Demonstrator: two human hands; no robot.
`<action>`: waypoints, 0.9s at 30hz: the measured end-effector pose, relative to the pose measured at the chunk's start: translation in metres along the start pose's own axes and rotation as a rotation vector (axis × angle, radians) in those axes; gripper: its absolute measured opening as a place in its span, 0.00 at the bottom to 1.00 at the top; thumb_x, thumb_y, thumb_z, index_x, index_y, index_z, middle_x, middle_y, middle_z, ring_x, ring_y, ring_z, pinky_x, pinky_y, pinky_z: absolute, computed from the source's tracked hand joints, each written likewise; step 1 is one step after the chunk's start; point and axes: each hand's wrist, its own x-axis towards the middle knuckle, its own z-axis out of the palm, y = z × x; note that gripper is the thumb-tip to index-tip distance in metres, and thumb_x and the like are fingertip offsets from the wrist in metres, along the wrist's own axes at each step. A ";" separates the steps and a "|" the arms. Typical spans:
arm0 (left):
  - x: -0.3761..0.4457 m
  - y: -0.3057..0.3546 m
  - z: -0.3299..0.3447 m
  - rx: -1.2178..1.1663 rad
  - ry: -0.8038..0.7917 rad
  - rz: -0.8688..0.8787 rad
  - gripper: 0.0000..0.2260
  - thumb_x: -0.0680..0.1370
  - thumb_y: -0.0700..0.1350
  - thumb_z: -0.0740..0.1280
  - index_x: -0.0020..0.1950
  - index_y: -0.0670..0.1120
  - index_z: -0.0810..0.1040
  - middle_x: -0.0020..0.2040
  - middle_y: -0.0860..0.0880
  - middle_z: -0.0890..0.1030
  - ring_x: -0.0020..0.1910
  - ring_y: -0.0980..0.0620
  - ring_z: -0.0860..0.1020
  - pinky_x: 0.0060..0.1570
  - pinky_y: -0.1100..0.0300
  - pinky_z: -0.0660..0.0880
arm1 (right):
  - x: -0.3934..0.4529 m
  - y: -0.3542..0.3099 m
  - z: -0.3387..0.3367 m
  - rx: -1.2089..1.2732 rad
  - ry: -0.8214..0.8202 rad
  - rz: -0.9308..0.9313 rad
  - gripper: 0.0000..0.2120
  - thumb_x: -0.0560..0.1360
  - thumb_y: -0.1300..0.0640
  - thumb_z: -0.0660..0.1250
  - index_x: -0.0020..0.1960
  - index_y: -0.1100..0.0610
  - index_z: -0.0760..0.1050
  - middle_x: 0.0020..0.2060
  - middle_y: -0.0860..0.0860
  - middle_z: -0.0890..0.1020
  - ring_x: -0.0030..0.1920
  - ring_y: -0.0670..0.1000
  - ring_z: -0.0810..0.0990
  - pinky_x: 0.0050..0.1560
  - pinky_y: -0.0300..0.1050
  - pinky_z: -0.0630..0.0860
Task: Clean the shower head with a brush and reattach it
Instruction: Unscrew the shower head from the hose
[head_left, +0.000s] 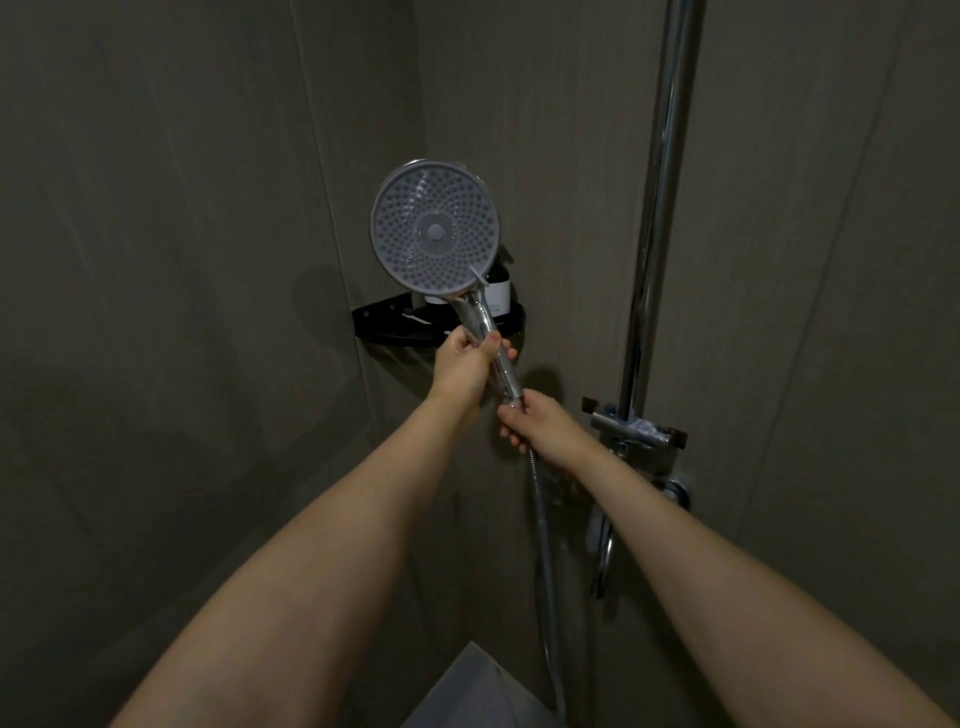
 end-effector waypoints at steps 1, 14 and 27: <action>0.000 0.000 0.000 0.012 0.000 -0.008 0.07 0.79 0.36 0.59 0.43 0.44 0.70 0.39 0.47 0.75 0.37 0.54 0.77 0.32 0.70 0.77 | -0.001 0.000 -0.001 0.119 -0.028 0.032 0.09 0.80 0.59 0.56 0.43 0.54 0.69 0.33 0.51 0.73 0.30 0.44 0.71 0.31 0.35 0.68; 0.000 -0.005 0.008 0.044 -0.006 0.028 0.07 0.79 0.36 0.60 0.42 0.45 0.70 0.39 0.47 0.76 0.34 0.58 0.79 0.39 0.66 0.77 | -0.002 0.008 0.000 0.074 0.192 -0.006 0.12 0.74 0.67 0.65 0.40 0.53 0.67 0.34 0.50 0.74 0.34 0.47 0.72 0.36 0.40 0.69; 0.002 -0.009 0.004 0.066 -0.028 -0.008 0.07 0.79 0.36 0.59 0.43 0.46 0.71 0.39 0.47 0.75 0.39 0.54 0.77 0.44 0.62 0.76 | -0.012 0.001 -0.005 0.119 0.036 0.035 0.04 0.77 0.66 0.61 0.48 0.59 0.71 0.37 0.51 0.76 0.38 0.47 0.75 0.41 0.40 0.72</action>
